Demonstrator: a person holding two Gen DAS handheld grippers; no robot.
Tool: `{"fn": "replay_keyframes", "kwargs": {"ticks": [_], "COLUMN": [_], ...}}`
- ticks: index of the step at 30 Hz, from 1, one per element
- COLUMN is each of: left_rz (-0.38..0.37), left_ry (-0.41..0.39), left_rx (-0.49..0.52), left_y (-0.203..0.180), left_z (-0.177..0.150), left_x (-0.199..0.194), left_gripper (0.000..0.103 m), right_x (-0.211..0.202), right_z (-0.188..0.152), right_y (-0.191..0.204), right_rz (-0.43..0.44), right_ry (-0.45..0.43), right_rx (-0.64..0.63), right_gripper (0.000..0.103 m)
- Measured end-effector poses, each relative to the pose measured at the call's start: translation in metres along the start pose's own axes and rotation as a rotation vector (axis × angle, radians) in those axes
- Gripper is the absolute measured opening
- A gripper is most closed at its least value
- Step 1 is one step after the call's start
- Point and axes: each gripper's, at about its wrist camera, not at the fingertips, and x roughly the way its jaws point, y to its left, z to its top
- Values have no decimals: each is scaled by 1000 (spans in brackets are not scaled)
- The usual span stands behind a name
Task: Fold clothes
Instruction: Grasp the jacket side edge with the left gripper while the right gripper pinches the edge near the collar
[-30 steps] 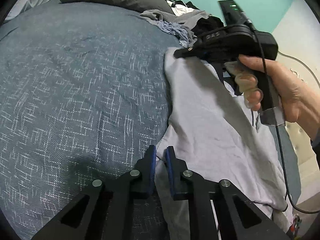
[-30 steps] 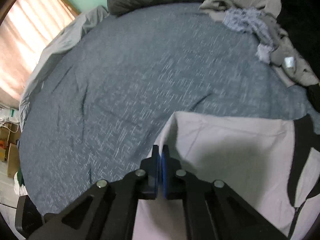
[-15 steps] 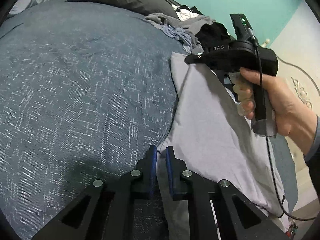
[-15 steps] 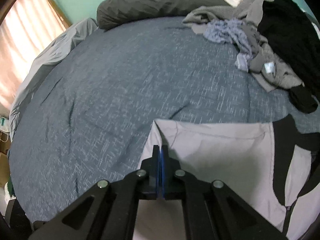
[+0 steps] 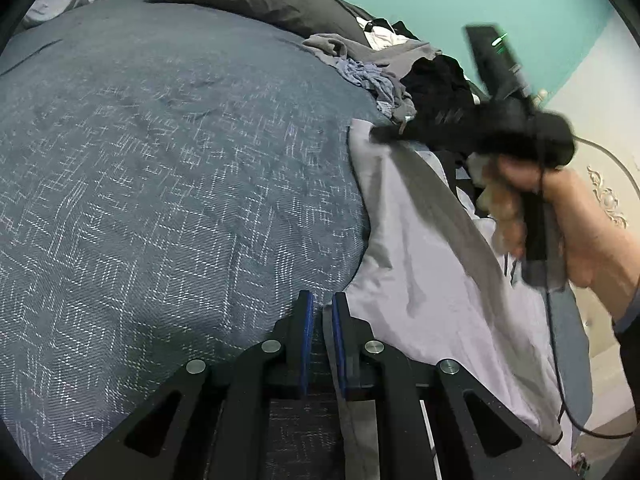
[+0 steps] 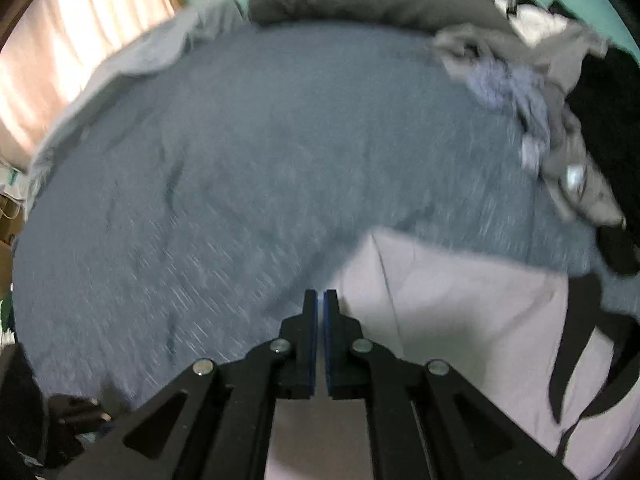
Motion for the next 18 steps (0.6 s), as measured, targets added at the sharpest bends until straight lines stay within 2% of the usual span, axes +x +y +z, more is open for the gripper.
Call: {"fn": "replay_keyframes", "kwargs": {"ticks": [2, 11, 18], "left_rz": [-3, -13, 4], "left_ry": [2, 1, -11], "left_rx": [-2, 0, 30], "left_y": [1, -5, -16], "left_z": [0, 4, 6], "left_x": [-1, 0, -11], "left_gripper": [11, 11, 11], "right_x": [-2, -71, -152], "right_z": [-8, -58, -142], "right_y": [-4, -23, -55], "right_rz": [-5, 18, -20], "right_ry": [10, -54, -54], "right_rx": [10, 34, 110], "right_gripper": [2, 2, 3]}}
